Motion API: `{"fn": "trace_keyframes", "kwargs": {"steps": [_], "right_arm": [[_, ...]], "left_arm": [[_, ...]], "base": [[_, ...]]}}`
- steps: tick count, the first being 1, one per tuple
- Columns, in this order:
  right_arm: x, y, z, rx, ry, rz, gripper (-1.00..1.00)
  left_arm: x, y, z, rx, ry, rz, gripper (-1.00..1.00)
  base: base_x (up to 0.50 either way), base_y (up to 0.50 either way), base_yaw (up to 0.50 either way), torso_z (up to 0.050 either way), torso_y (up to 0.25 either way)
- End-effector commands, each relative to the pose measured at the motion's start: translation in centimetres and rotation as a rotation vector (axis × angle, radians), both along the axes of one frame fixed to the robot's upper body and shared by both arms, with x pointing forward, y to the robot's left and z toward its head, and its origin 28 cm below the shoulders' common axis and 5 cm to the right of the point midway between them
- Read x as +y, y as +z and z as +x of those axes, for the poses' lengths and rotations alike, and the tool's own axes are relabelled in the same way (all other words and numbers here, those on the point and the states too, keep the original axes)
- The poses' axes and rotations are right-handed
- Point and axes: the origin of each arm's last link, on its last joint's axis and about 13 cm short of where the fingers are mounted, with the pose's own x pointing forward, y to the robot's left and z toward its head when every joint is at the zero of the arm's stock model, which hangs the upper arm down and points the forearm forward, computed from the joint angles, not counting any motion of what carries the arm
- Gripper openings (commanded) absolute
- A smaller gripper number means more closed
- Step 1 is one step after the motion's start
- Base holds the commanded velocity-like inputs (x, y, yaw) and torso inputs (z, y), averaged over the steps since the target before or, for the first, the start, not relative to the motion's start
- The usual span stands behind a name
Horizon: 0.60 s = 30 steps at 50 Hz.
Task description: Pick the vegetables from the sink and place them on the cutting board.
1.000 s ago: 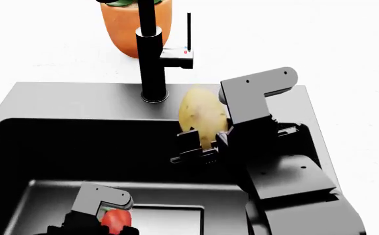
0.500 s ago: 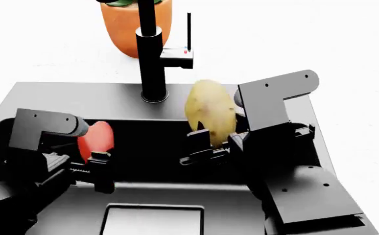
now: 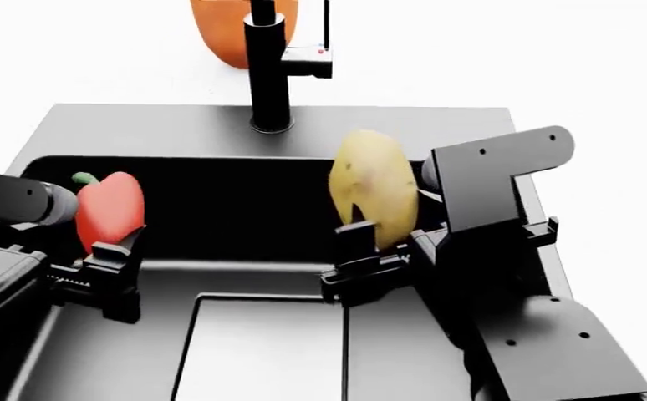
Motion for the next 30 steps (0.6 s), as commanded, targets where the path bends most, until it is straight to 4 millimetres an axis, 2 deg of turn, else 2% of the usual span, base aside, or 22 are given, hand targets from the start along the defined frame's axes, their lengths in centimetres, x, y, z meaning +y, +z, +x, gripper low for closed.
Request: {"fn": "trace_keyframes", "kwargs": {"steps": [1,5,19,24,30], "right_arm": [[-0.4,0.2,-0.4,-0.003,-0.013,-0.018,-1.00],[-0.3,0.4,-0.4,-0.013,-0.014,-0.014,-1.00],[-0.5,0.2,-0.7,-0.018,-0.014,-0.011,-1.00],[-0.5,0.0,-0.7,-0.017,-0.013,-0.005,-1.00],[-0.7,-0.2,-0.6,-0.017,-0.014,0.002,-1.00]], "left_arm": [[0.6,0.9,-1.1,-0.025,0.015,0.000,-1.00],[0.3,0.9,-1.0,-0.028,0.008,-0.004,-1.00],[0.4,0.6,-1.7,-0.024,0.002,-0.008,-1.00],[0.2,0.1,-1.7,-0.016,-0.002,-0.009,-1.00],[0.4,0.5,-1.8,-0.022,-0.001,-0.010,-1.00]], "base": [[-0.47,0.00,0.00,0.000,0.000],[-0.47,-0.12,0.00,0.000,0.000],[-0.33,-0.49,0.00,0.000,0.000],[-0.18,-0.50,0.00,0.000,0.000],[-0.01,-0.50,0.00,0.000,0.000]]}}
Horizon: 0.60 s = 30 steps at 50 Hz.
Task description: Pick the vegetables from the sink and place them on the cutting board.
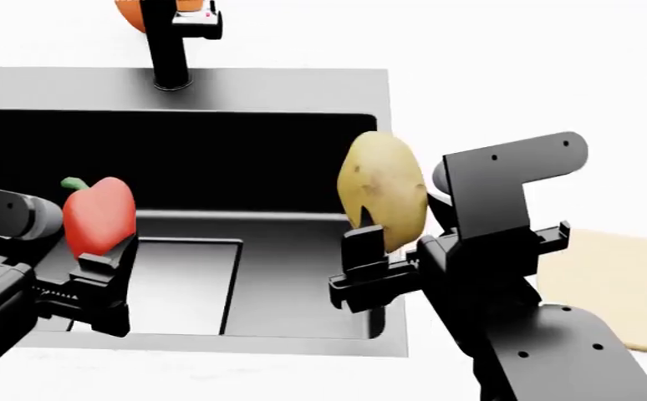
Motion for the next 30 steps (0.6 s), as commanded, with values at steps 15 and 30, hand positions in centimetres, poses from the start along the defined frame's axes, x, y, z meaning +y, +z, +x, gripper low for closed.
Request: {"fn": "trace_keyframes", "kwargs": {"steps": [15,30], "right_arm": [[-0.4,-0.3,0.1,-0.011,-0.008,0.020,-1.00],[-0.6,0.3,0.0,-0.015,-0.004,0.000,-1.00]], "left_arm": [[-0.4,0.7,-0.1,-0.028,0.001,-0.014,-1.00],[-0.5,1.1,-0.3,-0.040,-0.007,-0.009,-1.00]], "base": [[0.00,-0.50,0.00,0.000,0.000],[0.00,-0.50,0.00,0.000,0.000]]}}
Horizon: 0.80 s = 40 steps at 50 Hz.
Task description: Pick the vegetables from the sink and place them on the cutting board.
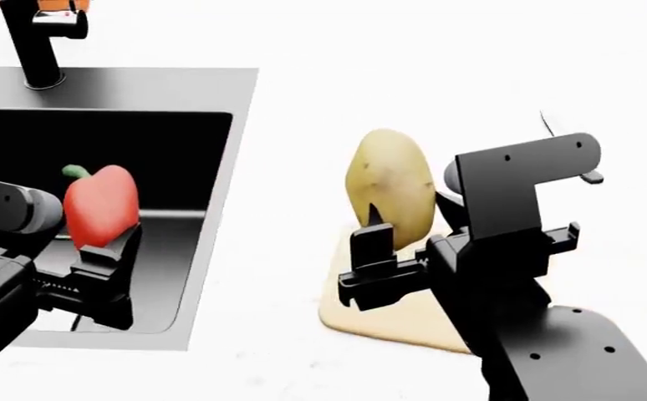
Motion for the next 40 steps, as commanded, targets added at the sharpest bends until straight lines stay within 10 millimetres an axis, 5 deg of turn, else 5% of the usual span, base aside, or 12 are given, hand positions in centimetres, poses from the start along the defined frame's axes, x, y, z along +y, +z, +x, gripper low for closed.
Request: {"fn": "trace_keyframes", "kwargs": {"steps": [1,20,26,34,40], "right_arm": [[-0.1,0.4,0.0,-0.006,0.005,-0.007,-1.00],[0.4,0.3,0.4,0.093,0.022,-0.040,-1.00],[0.9,2.2,0.8,0.151,0.084,-0.121,-1.00],[2.0,7.6,1.9,0.265,0.226,-0.130,-1.00],[1.5,8.1,1.9,0.353,0.224,-0.224,-1.00]], "left_arm": [[-0.1,0.3,0.0,-0.008,0.004,-0.009,-1.00],[0.0,1.3,-0.1,-0.032,0.010,-0.001,-1.00],[-0.1,1.0,0.0,-0.026,0.006,-0.001,-1.00],[0.0,0.9,-0.1,-0.024,-0.002,-0.002,-1.00],[0.0,0.8,-0.1,-0.022,-0.004,-0.003,-1.00]], "base": [[0.00,-0.50,0.00,0.000,0.000],[0.00,-0.43,0.00,0.000,0.000],[0.00,0.00,0.00,0.000,0.000],[0.00,0.00,0.00,0.000,0.000],[0.00,0.00,0.00,0.000,0.000]]}}
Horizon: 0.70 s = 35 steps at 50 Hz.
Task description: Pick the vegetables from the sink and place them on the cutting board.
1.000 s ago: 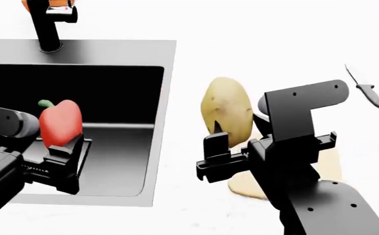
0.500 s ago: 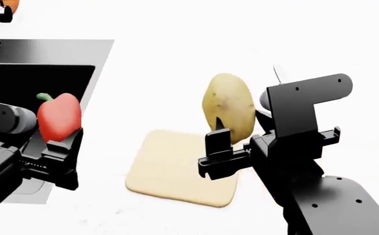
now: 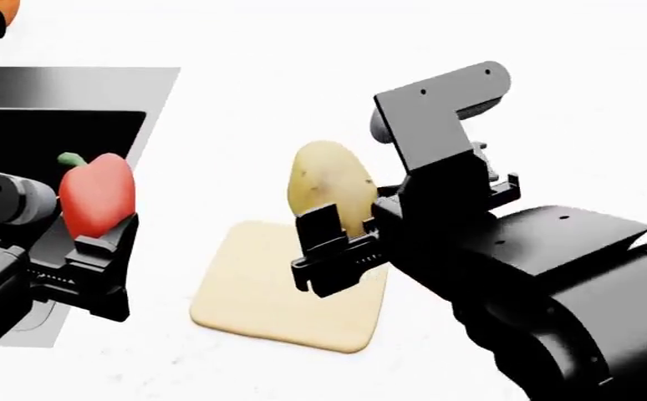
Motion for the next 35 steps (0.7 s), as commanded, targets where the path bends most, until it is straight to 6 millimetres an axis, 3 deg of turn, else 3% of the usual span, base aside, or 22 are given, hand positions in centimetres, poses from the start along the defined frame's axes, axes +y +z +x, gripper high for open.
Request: {"fn": "trace_keyframes", "kwargs": {"steps": [1,27,35], "right_arm": [[-0.3,3.1,0.1,0.133,0.054,-0.109,-1.00],[0.6,0.9,2.8,0.227,0.032,-0.132,-1.00],[0.8,-0.1,2.7,0.258,0.049,-0.130,-1.00]], "left_arm": [[0.0,-0.2,0.0,0.002,0.001,-0.007,-1.00],[-0.3,-0.7,0.4,0.011,-0.006,-0.017,-1.00],[-0.4,-0.5,0.3,0.010,-0.012,-0.014,-1.00]], "base": [[0.00,0.00,0.00,0.000,0.000],[0.00,0.00,0.00,0.000,0.000],[0.00,0.00,0.00,0.000,0.000]]}}
